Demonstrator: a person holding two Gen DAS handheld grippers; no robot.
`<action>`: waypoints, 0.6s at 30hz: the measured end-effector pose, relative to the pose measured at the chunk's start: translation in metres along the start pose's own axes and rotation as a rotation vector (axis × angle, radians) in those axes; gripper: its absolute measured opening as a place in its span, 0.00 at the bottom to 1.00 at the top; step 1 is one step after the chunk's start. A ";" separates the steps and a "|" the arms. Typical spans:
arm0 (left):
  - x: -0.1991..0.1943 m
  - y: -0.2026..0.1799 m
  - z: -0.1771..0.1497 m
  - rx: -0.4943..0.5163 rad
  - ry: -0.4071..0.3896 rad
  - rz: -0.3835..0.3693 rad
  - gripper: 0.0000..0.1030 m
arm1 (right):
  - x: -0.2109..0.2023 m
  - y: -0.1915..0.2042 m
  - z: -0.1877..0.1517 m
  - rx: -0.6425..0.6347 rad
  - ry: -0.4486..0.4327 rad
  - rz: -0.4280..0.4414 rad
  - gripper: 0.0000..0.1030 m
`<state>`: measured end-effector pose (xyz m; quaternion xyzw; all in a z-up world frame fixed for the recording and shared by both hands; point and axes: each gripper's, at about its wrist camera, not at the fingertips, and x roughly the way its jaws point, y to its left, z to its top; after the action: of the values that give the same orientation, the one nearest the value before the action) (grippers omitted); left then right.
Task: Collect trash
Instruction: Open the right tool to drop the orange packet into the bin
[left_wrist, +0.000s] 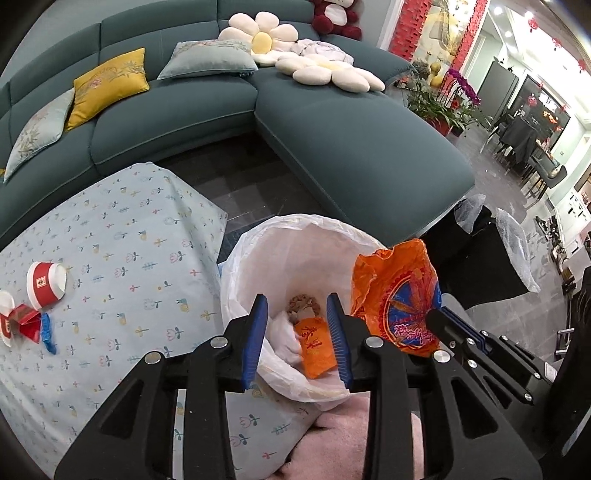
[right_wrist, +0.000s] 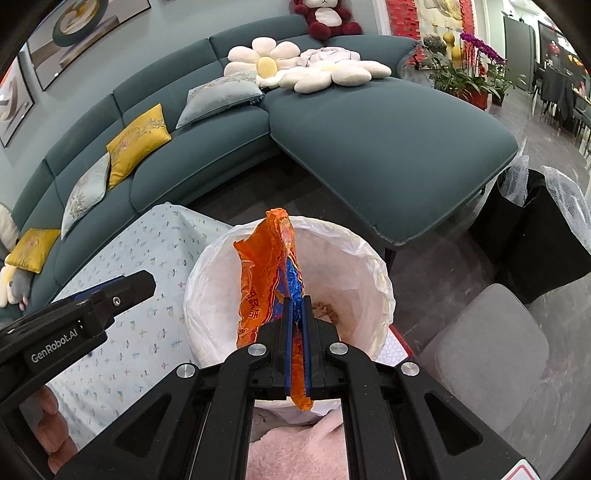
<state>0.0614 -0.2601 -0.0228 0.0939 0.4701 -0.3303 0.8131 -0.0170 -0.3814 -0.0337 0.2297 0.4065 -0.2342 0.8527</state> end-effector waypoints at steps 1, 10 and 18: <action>0.000 0.001 0.000 -0.003 0.002 0.003 0.31 | 0.001 0.002 0.000 -0.002 0.001 0.001 0.05; -0.002 0.020 -0.009 -0.037 0.005 0.042 0.33 | 0.008 0.014 0.002 -0.033 0.011 0.013 0.05; -0.008 0.038 -0.014 -0.070 -0.007 0.082 0.48 | 0.011 0.030 0.008 -0.058 0.001 0.013 0.11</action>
<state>0.0730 -0.2208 -0.0301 0.0837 0.4743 -0.2804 0.8303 0.0114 -0.3645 -0.0321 0.2077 0.4122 -0.2165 0.8603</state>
